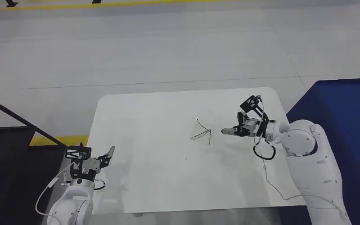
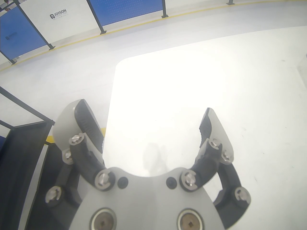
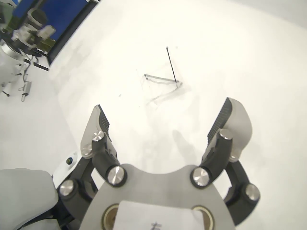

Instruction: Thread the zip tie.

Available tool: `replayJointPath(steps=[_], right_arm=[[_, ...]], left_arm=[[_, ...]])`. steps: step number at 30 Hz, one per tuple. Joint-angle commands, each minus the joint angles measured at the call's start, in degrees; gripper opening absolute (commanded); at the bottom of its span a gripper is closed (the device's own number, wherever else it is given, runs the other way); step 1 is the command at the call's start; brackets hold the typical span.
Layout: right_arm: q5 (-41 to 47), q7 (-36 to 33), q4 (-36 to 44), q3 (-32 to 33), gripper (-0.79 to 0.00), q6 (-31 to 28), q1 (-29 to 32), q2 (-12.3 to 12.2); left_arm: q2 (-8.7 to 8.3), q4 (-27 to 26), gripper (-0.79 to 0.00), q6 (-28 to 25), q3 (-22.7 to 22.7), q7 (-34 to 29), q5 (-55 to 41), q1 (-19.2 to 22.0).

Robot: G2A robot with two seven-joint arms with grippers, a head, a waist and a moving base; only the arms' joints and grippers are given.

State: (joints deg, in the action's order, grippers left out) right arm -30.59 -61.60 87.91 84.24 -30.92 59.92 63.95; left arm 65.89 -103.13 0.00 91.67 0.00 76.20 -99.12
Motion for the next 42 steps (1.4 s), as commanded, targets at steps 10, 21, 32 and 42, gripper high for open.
replayJointPath(steps=[10, 21, 32, 42], right_arm=[[-17.38, -2.51, -12.55, -14.51, 0.000, 1.67, -18.18, 1.62], [-28.31, 0.86, -11.60, -18.16, 0.000, 0.54, -17.71, 1.55], [-30.20, 8.35, -29.04, -33.22, 0.000, -7.39, -28.89, 5.98], [-26.59, 15.80, -45.40, -41.36, -0.422, -14.06, -36.77, 10.84]], left_arm=[[0.00, 0.00, 0.000, 0.00, 0.00, 0.00, 0.00, 0.00], [0.00, 0.00, 0.000, 0.00, 0.00, 0.00, 0.00, 0.00], [0.00, 0.00, 0.000, 0.00, 0.00, 0.00, 0.00, 0.00], [0.00, 0.00, 0.000, 0.00, 0.00, 0.00, 0.00, 0.00]])
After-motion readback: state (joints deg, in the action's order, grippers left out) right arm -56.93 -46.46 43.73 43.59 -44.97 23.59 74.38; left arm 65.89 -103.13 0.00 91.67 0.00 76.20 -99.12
